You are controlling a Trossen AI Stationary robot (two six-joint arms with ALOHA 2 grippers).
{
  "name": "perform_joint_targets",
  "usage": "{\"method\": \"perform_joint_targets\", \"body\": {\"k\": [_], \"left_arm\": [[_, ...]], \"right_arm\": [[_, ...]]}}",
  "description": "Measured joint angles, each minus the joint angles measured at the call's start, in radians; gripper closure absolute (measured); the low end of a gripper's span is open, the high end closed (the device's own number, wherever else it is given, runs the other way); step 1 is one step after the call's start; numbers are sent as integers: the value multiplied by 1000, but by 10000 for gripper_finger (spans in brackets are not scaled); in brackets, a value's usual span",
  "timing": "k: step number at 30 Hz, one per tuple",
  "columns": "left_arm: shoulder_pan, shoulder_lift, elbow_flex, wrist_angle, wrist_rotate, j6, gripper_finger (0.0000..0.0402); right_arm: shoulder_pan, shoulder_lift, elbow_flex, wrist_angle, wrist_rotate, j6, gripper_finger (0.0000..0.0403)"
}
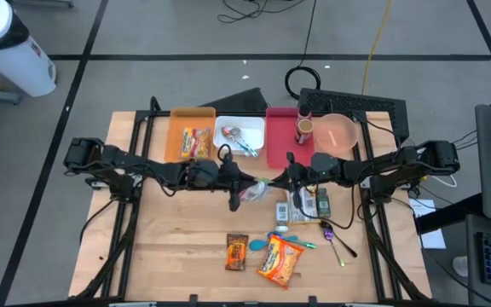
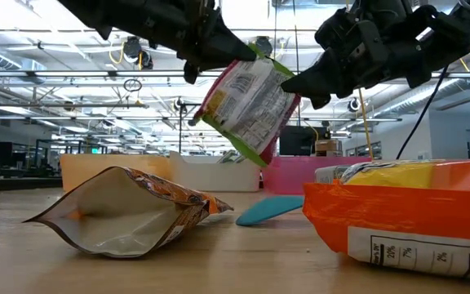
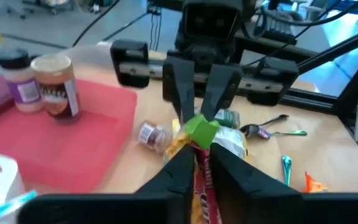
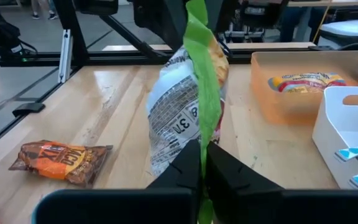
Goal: Pick & Place Food Item
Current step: Put the green noodle pack into the orange bin
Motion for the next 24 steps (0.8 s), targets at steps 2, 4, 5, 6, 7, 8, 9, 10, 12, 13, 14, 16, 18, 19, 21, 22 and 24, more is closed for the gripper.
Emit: {"method": "perform_joint_targets", "body": {"k": [2, 4, 5, 6, 7, 8, 9, 10, 12, 13, 14, 16, 18, 19, 21, 22, 24], "left_arm": [[10, -1, 0, 27, 23, 32, 316], [18, -21, 0, 42, 56, 73, 290], [24, -33, 3, 54, 74, 92, 277], [27, -49, 12, 49, 85, 105, 264], [29, -68, 22, 32, 95, 116, 251], [32, -88, 37, 3, 109, 128, 239], [33, -107, 61, -40, 122, 136, 228], [33, -122, 94, -87, 132, 141, 218], [33, -139, 178, -222, 133, 152, 201], [33, -139, 228, -308, 133, 163, 195], [33, -136, 279, -394, 129, 168, 190], [35, -101, 386, -563, 94, 157, 183], [44, -60, 482, -716, 72, 131, 179], [51, -37, 521, -783, 70, 123, 179], [62, 12, 595, -859, 75, 112, 179], [68, 35, 624, -898, 80, 105, 179], [77, 85, 671, -956, 101, 105, 178]], "right_arm": [[0, 0, 0, 0, 0, 0, 401], [0, 0, 0, 2, 0, 1, 402], [0, 0, 0, -2, -1, 1, 402], [0, 0, 0, -8, -1, 1, 402], [0, 0, 0, -14, -1, 5, 402], [0, 0, 0, -15, -1, 7, 402], [0, 0, 0, -13, -1, 8, 402], [0, 0, 0, -11, -1, 8, 402], [0, 0, 0, -5, -1, 9, 402], [0, 0, 0, -5, -1, 8, 402], [0, 0, 0, -5, -1, 8, 402], [0, 0, 0, -6, -1, 2, 402], [0, 0, 0, -6, -1, 0, 402], [0, 0, 1, -6, -1, -1, 402], [0, 0, 2, -8, -1, -4, 402], [0, 0, 2, -10, -1, -10, 402], [0, 0, 15, -38, -1, -33, 403]]}}
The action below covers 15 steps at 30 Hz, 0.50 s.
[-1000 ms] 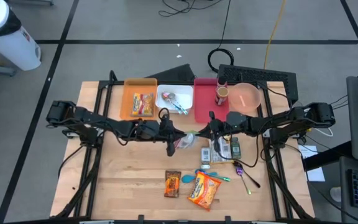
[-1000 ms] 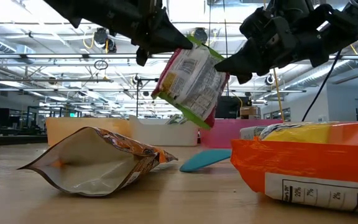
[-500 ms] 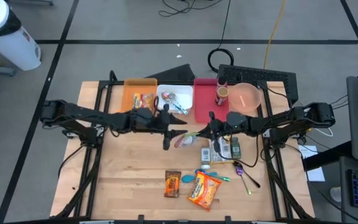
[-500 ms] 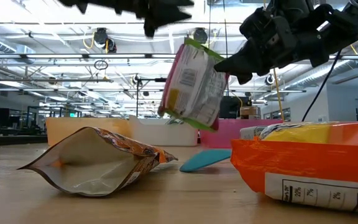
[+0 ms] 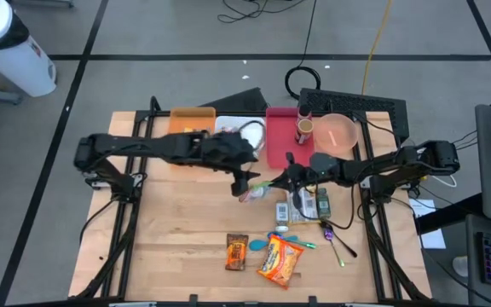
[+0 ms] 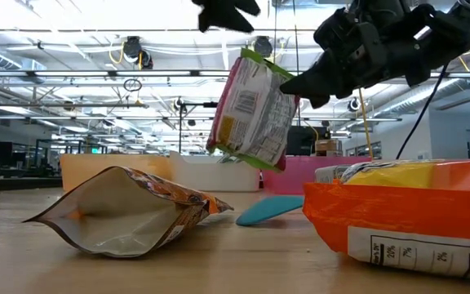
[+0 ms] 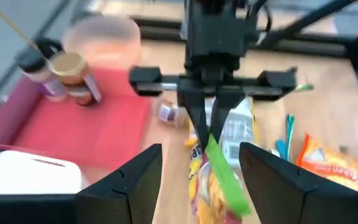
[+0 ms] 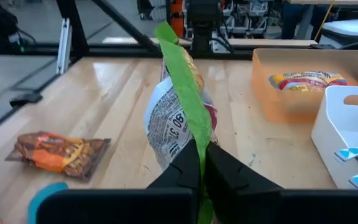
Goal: Pick & Place Food Item
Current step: Put the green noodle pack into the orange bin
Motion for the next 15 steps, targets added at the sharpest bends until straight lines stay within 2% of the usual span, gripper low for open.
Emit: {"method": "perform_joint_targets", "body": {"k": [7, 15], "left_arm": [[27, 158, 90, -79, 77, 19, 178], [61, 224, 100, -108, 170, 16, 178]], "right_arm": [[0, 0, 58, -103, 0, -68, 403], [0, 0, 58, -100, -1, -89, 403]]}}
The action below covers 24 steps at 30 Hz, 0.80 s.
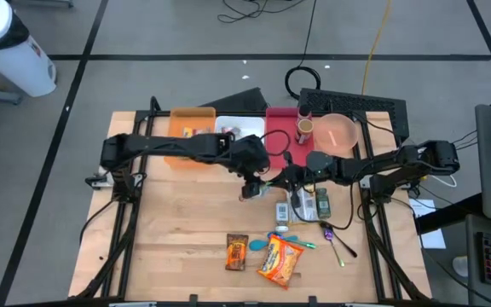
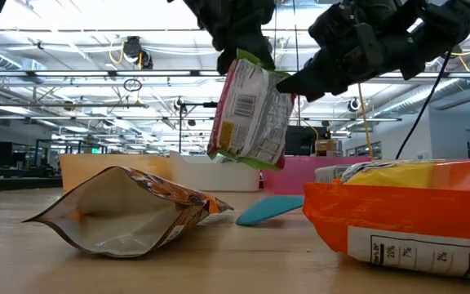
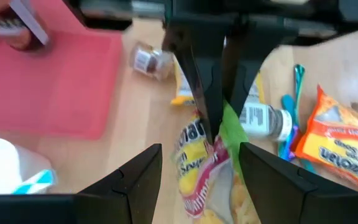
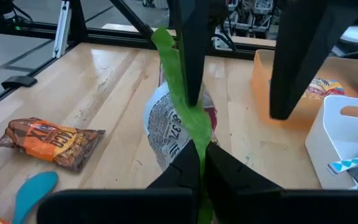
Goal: Pick & Place Food Item
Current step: Put the green noodle pack into the orange bin
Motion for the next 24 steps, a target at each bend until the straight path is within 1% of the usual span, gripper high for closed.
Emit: {"method": "perform_joint_targets", "body": {"k": [5, 14, 18, 24], "left_arm": [[1, 13, 1, -18, 36, -1, 178], [-3, 12, 1, 16, 124, -13, 179], [-2, 19, 1, -7, 110, -25, 179], [-3, 21, 1, -18, 24, -22, 179]], "right_arm": [[0, 0, 0, 12, -2, -8, 403], [-36, 0, 2, 4, 0, 8, 403], [-41, 0, 2, 12, 0, 11, 403], [-40, 0, 2, 34, -26, 16, 403]]}}
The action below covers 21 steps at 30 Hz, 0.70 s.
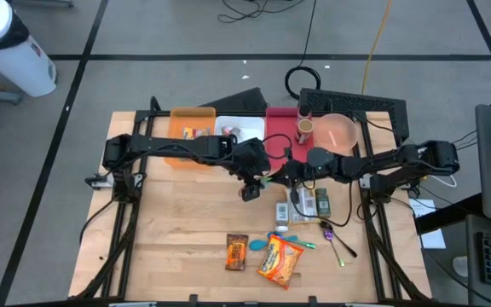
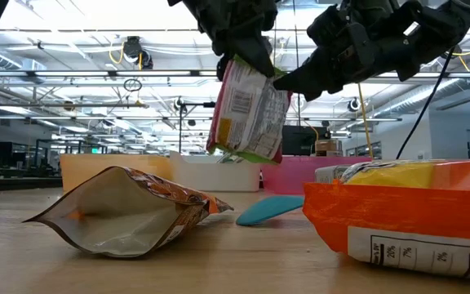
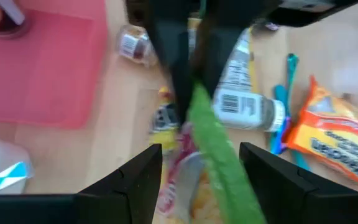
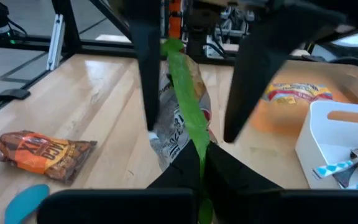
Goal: Pick & Place Food Item
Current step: Put the green noodle pack into the orange bin
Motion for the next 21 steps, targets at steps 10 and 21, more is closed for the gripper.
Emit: {"method": "perform_joint_targets", "body": {"k": [10, 21], "left_arm": [[1, -1, 0, -36, -24, 51, 239], [1, -1, 0, 13, -40, 106, 395]], "right_arm": [[0, 0, 0, 30, -24, 14, 403], [0, 0, 0, 6, -26, 21, 403]]}}
